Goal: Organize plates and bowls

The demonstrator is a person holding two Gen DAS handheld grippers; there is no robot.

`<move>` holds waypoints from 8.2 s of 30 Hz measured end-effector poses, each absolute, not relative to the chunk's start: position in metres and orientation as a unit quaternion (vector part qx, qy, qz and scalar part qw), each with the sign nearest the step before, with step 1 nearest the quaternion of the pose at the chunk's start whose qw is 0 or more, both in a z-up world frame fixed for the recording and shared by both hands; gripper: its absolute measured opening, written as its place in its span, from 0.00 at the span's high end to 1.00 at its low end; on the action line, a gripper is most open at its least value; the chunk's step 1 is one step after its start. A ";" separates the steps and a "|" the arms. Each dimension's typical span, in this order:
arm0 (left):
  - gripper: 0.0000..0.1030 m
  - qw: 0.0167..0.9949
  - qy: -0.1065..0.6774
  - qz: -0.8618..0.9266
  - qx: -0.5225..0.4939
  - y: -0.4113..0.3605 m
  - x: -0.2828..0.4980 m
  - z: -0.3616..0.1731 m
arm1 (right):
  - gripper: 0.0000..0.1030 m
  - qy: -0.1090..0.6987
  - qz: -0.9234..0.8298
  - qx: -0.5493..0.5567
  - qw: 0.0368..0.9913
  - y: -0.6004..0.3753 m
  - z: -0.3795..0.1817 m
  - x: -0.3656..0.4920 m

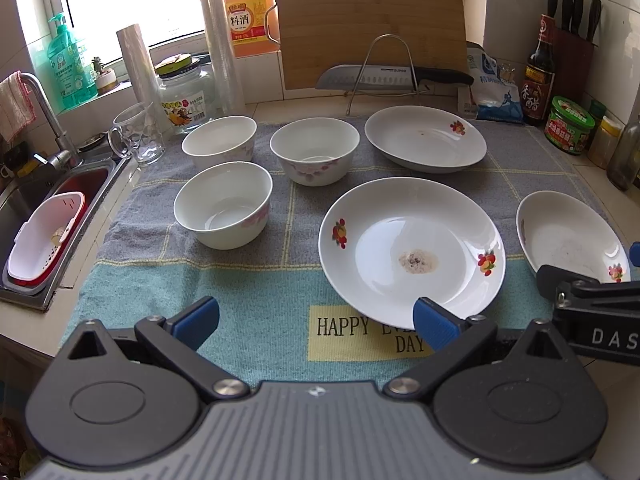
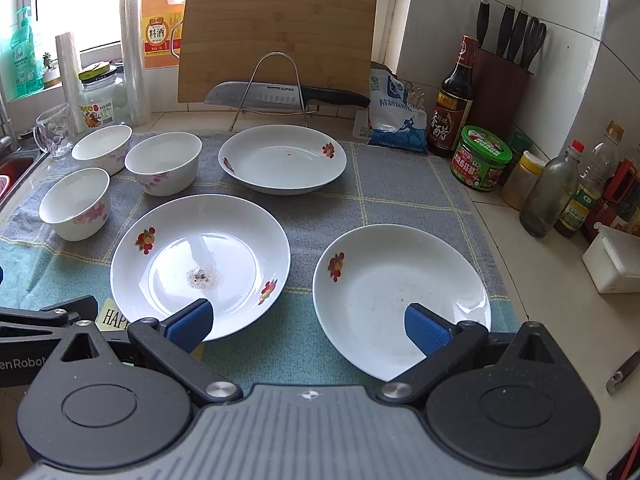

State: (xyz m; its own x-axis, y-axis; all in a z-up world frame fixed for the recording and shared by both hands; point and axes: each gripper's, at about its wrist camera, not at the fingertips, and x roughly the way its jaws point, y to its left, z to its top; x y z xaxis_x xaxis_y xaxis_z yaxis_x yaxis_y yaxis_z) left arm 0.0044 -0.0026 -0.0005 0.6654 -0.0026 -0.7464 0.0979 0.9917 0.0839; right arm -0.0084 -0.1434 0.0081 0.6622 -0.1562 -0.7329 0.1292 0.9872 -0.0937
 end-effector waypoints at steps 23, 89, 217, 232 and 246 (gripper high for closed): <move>0.01 0.912 0.405 -0.023 0.058 -0.004 0.000 0.002 | 0.00 0.398 -0.074 -0.020 0.914 -0.145 0.011 -0.011; 0.01 0.901 0.389 -0.188 0.033 -0.108 0.042 0.008 | 0.00 0.345 -0.014 -0.010 0.938 -0.261 -0.036 -0.064; 0.11 0.827 0.339 -0.408 0.187 -0.203 0.166 0.023 | 0.00 0.355 0.006 -0.027 0.934 -0.294 -0.075 -0.007; 0.11 0.897 0.393 -0.197 0.053 -0.057 0.044 -0.014 | 0.00 0.352 0.166 -0.088 0.917 -0.225 -0.090 -0.034; 0.11 0.902 0.416 -0.115 0.032 -0.006 0.018 -0.032 | 0.00 0.346 0.242 -0.129 0.897 -0.168 -0.100 -0.006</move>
State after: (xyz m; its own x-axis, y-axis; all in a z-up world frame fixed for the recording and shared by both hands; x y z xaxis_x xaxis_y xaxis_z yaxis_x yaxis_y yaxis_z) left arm 0.0180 -0.0058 -0.0320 0.6276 -0.1812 -0.7572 0.2344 0.9714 -0.0382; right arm -0.0065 -0.1683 -0.0996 0.6425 0.3452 -0.6841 -0.5241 0.8493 -0.0637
